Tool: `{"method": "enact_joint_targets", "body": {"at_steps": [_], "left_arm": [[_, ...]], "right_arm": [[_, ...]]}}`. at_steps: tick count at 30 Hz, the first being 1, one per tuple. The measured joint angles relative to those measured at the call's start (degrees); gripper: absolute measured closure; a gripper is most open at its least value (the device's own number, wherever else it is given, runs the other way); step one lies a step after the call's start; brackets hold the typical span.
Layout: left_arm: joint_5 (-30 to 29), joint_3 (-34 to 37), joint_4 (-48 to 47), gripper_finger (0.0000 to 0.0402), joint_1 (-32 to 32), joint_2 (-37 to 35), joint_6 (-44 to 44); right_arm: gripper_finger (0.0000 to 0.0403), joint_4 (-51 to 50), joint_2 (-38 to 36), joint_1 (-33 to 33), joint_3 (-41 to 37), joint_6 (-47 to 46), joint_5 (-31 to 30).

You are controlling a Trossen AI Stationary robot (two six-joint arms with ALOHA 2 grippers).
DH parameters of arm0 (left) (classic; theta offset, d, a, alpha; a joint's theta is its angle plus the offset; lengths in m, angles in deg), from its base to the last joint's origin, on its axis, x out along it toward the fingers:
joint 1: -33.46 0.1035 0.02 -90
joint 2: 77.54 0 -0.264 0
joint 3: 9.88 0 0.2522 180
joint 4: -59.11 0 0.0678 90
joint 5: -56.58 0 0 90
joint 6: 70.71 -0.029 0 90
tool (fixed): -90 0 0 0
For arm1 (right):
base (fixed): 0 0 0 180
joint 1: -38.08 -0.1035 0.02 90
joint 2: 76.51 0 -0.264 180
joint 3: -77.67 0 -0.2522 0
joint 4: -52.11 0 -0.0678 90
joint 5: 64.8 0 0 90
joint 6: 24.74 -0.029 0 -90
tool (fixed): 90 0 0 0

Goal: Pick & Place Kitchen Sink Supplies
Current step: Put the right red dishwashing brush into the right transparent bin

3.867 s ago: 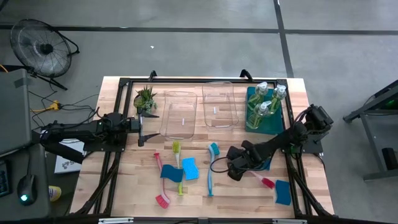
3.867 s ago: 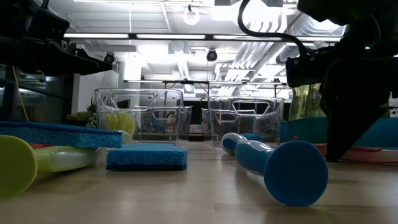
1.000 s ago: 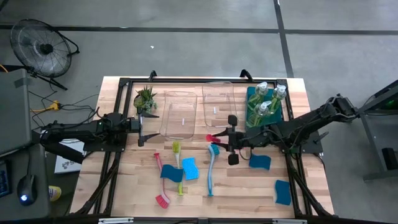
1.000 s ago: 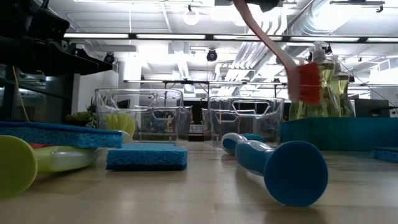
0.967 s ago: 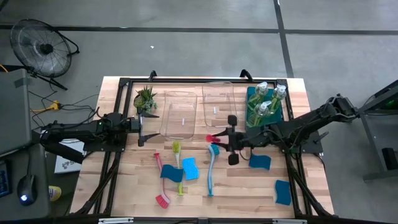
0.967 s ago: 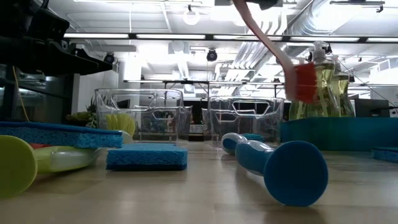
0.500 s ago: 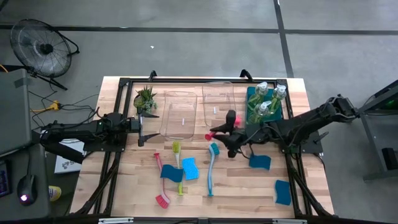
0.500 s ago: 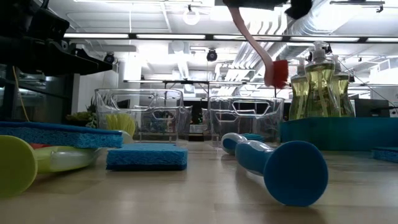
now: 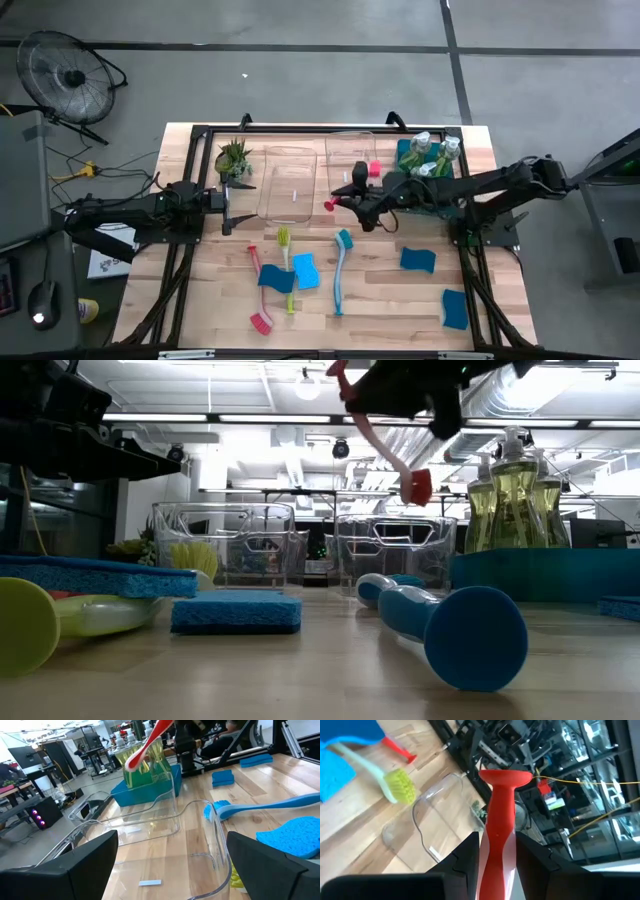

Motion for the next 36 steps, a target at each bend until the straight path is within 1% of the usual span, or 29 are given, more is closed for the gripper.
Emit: {"method": "enact_joint_targets", "body": {"at_steps": [8,13,18,26,31,36], "left_arm": [[0.0,0.0,-0.01,0.0035,0.0,0.0,0.0],[0.0,0.0,0.0,0.0035,-0.01,-0.01,0.0],[0.0,0.0,-0.02,0.0035,-0.01,-0.01,0.0],[0.0,0.0,-0.02,0.0035,-0.01,0.01,0.0],[0.0,0.0,-0.02,0.0035,-0.01,0.01,0.0],[0.0,0.0,-0.02,0.0035,0.01,0.01,0.0]], "right_arm": [[0.0305,1.34,4.79,7.82,0.0,3.82,7.73],[0.0305,1.32,8.18,12.13,0.0,9.64,10.1],[0.0305,0.72,9.4,15.61,0.0,15.92,12.45],[0.0305,-3.67,9.4,17.23,-0.02,17.87,17.19],[0.0304,-3.26,9.4,17.25,-0.02,17.89,19.68],[0.0296,-2.61,9.81,18.28,-0.02,16.36,24.63]]}}
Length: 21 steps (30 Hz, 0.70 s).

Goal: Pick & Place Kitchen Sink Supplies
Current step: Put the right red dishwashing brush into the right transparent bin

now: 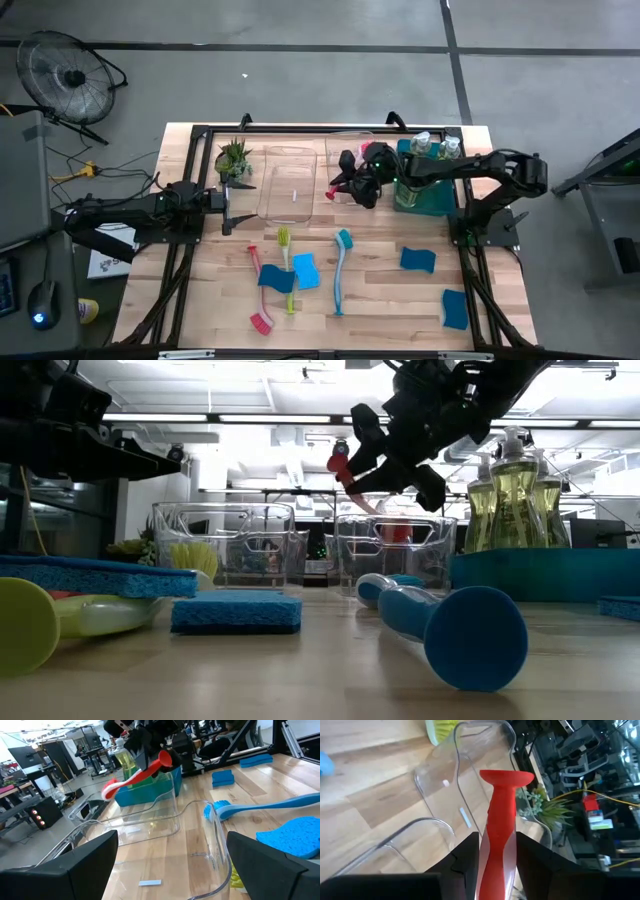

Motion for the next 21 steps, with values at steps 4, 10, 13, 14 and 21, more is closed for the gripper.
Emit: {"method": "enact_joint_targets", "body": {"at_steps": [4,10,13,14,21], "left_arm": [[0.0,0.0,0.01,0.0035,-0.02,0.0,0.0],[0.0,0.0,0.0,0.0035,-0.02,-0.02,0.0],[0.0,0.0,-0.01,0.0035,0.0,-0.02,0.0],[0.0,0.0,-0.01,0.0035,-0.01,0.0,0.0],[0.0,0.0,0.02,0.0035,-0.02,-0.01,0.0]], "right_arm": [[0.0289,-0.21,0.36,1.65,0.0,-2.15,1.42],[0.0286,-0.73,0.36,4.53,-0.02,-2.8,5.02],[0.0285,-1.24,0.36,5.42,-0.02,-2.99,5.68],[0.0285,-1.72,0.36,5.67,-0.02,-3.01,5.68],[0.0285,-3.24,0.36,6.45,-0.02,-5.8,5.19]]}}
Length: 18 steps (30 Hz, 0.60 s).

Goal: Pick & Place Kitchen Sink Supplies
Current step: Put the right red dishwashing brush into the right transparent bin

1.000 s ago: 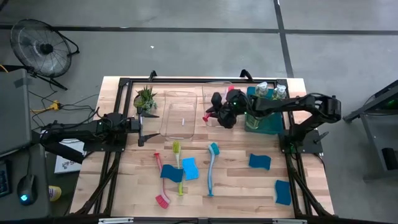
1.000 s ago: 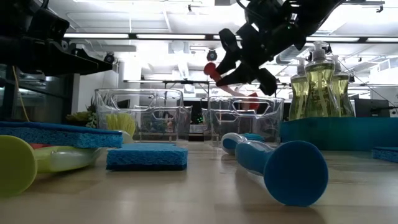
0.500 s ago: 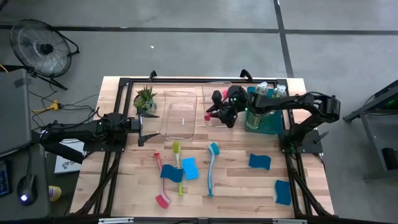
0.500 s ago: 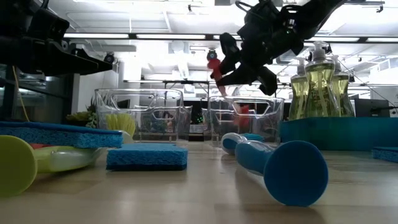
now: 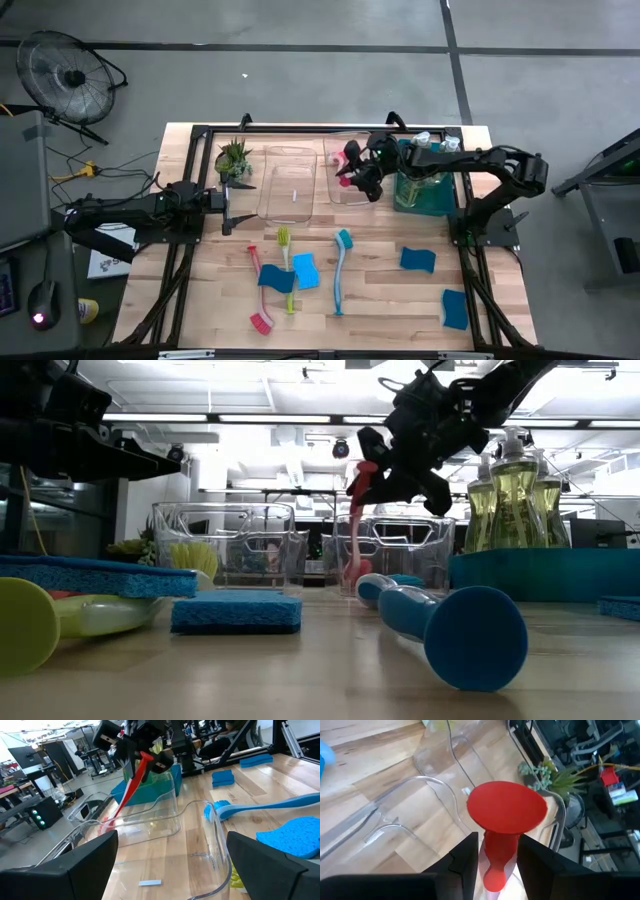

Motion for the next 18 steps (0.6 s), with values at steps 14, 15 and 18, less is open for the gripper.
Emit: {"method": "enact_joint_targets", "body": {"at_steps": [14,15,18], "left_arm": [[0.0,0.0,-0.01,0.0035,0.0,0.01,0.0],[0.0,0.0,-0.01,0.0035,0.02,0.01,0.0],[0.0,0.0,0.0,0.0035,0.0,0.01,0.0]], "right_arm": [[0.0261,-2.99,0.0,0.41,0.0,-3.47,-6.59],[0.0254,-2.91,0.0,0.67,0.0,-3.78,-6.94],[0.0228,-2.91,0.0,1.32,0.0,-4.84,-7.67]]}}
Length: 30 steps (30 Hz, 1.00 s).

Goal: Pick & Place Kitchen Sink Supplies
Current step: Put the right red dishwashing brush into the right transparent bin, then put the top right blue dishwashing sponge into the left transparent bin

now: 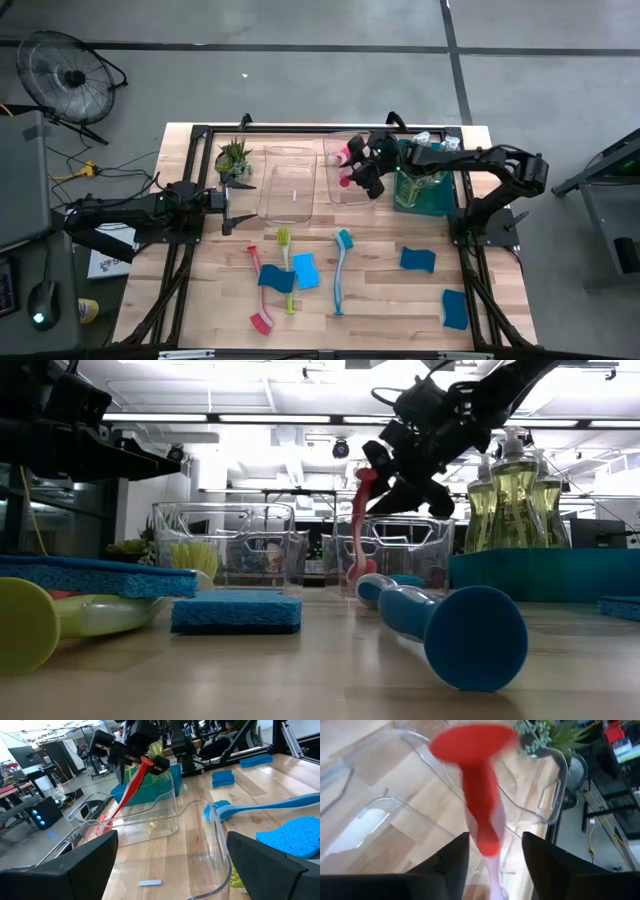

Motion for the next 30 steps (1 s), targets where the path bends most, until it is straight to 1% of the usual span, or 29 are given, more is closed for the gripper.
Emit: {"method": "enact_joint_targets", "body": {"at_steps": [5,9,15,19,21,24,30], "left_arm": [[0.0,0.0,-0.01,0.0035,0.01,0.0,0.0],[0.0,0.0,0.0,0.0035,0.0,0.0,0.0],[0.0,0.0,0.0,0.0035,0.0,0.0,0.0],[0.0,0.0,0.0,0.0035,0.01,-0.02,0.0],[0.0,0.0,-0.02,0.0035,0.0,0.0,0.0],[0.0,0.0,-0.01,0.0035,0.0,0.0,0.0],[0.0,0.0,0.0,0.0035,0.0,-0.01,0.0]], "right_arm": [[0.0191,0.11,0.0,0.56,0.0,-0.52,-1.66],[0.0175,0.07,-0.09,0.54,0.0,-0.16,-5.77],[0.0178,1.06,-0.15,0.54,0.0,0.55,-9.84],[0.018,2.6,-0.83,0.54,0.0,0.43,-10.48],[0.0179,3.54,-1.49,0.39,0.0,0.0,-11.8],[0.018,4.77,-3.13,-0.39,0.0,-3.94,-14.9],[0.0182,3.7,-8.04,-3.55,0.0,-22.17,-25.88]]}}
